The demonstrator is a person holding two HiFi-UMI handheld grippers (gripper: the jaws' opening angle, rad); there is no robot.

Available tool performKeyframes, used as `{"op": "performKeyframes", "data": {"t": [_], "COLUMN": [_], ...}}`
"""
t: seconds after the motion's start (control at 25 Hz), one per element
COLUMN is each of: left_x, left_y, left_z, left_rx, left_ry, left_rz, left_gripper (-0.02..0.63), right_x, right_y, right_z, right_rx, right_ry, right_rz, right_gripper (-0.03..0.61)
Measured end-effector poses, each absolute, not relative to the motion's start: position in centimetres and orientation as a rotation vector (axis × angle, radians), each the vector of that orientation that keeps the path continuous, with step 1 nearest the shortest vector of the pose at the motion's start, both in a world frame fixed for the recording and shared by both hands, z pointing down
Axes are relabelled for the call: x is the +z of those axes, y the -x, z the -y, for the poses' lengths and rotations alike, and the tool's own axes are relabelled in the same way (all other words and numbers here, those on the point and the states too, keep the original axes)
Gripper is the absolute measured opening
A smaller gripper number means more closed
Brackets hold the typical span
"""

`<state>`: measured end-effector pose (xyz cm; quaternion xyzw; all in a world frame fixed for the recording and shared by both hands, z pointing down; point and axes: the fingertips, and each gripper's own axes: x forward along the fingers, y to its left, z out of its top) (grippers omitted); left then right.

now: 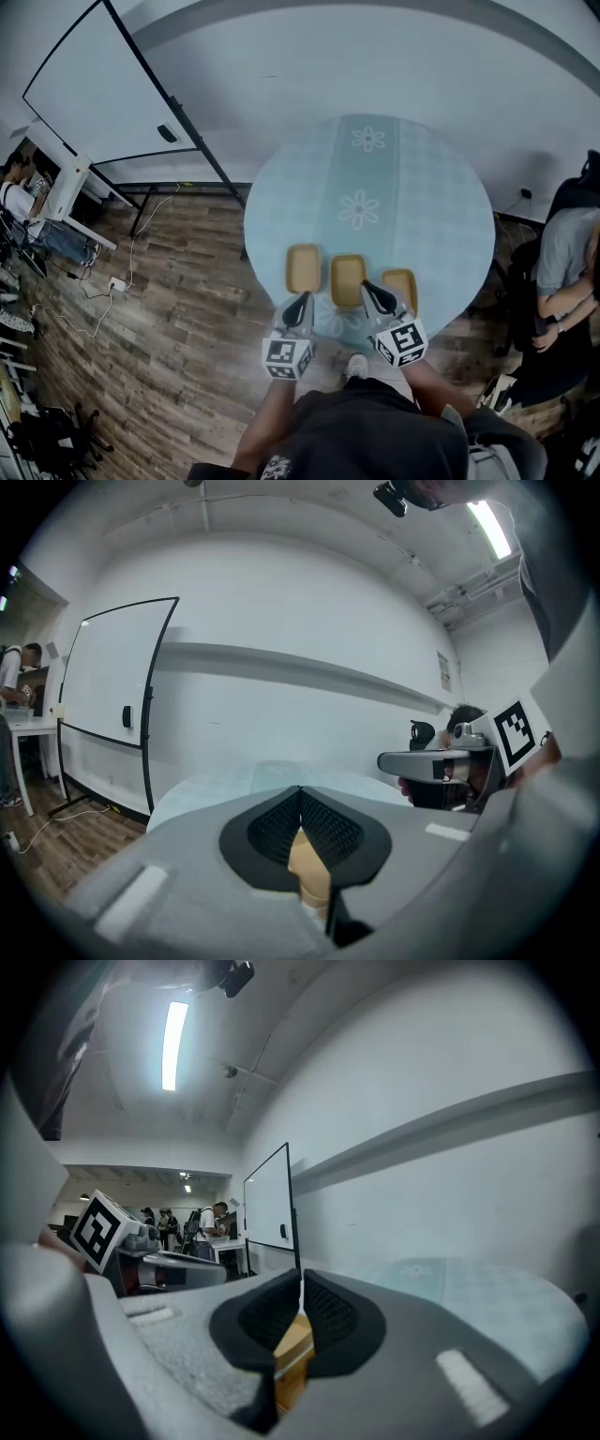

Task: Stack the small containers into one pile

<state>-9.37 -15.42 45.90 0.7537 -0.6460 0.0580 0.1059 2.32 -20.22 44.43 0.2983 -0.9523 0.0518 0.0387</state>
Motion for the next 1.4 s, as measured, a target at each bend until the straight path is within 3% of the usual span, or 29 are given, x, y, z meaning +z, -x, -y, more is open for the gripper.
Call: {"op": "performKeyframes", "data": {"t": [0.72,0.92,1.12,1.4], "left_x": [50.7,53.0,55.8,58.5], "left_y": [7.9,6.3,4.0,3.2], "left_z": [18.8,18.3,17.3,16.3], "left_rx": [0.273,0.273,0.315,0.367], "left_ry": [-2.309,-2.326,-2.359,-2.366], "left_rz": [1.676,1.568,1.459,1.405], "left_gripper": [0.005,0.005,0.005,0.005], "right_x": [50.0,53.0,55.9,61.4], "right_y": [-6.3,-7.7,-9.9,-14.2], "right_z": [21.5,20.1,18.4,17.3], "right_rx": [0.200,0.282,0.326,0.397], "right_ry": [-1.183,-1.213,-1.284,-1.460], "right_rz": [2.720,2.624,2.527,2.334], "right_gripper": [0.004,0.034,0.145,0.434]}}
